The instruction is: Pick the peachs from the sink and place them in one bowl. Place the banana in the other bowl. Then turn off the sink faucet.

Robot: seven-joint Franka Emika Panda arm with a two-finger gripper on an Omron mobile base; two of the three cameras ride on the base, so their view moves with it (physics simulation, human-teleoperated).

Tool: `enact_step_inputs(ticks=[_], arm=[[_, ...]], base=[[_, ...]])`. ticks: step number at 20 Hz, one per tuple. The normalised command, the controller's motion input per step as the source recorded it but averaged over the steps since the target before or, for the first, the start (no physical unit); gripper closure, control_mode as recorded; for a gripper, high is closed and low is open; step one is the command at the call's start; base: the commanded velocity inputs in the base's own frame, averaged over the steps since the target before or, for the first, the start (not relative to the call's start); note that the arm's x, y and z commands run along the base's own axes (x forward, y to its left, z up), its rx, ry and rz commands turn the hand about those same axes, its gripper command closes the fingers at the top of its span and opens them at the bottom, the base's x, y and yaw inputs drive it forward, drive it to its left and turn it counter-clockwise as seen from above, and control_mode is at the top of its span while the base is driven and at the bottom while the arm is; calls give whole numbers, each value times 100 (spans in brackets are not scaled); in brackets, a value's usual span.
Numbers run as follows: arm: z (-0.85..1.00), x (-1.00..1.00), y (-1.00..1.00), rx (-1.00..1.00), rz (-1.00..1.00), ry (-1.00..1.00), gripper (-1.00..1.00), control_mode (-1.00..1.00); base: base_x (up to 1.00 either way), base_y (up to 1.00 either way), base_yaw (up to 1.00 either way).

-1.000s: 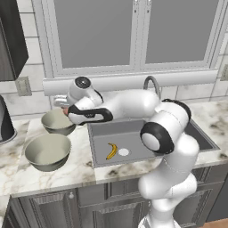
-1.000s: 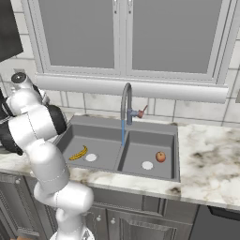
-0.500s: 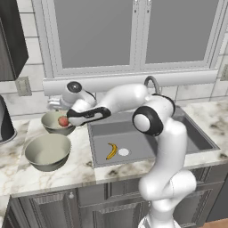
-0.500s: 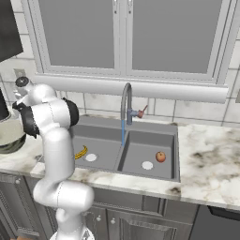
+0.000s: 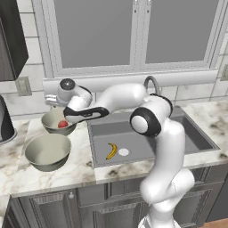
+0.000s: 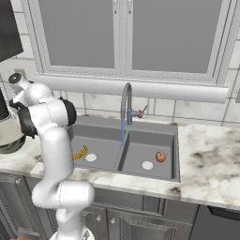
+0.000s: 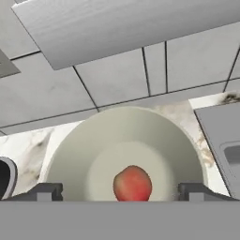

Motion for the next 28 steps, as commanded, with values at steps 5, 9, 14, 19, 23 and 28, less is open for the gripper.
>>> enact_step_inputs(ticks=[5, 9, 14, 19, 23, 28], arm=[[51, -29, -45, 0, -11, 1, -100, -100], [0, -76, -58, 0, -4, -1, -100, -100], [11, -93, -86, 1, -3, -2, -100, -100], [43, -71, -100, 5, -7, -1, -100, -100], [23, -54, -100, 0, -8, 0, -100, -100], [0, -55, -99, 0, -9, 1, -100, -100]], base=[[0, 0, 0], [0, 0, 0], [0, 0, 0], [0, 0, 0], [0, 0, 0], [0, 0, 0]])
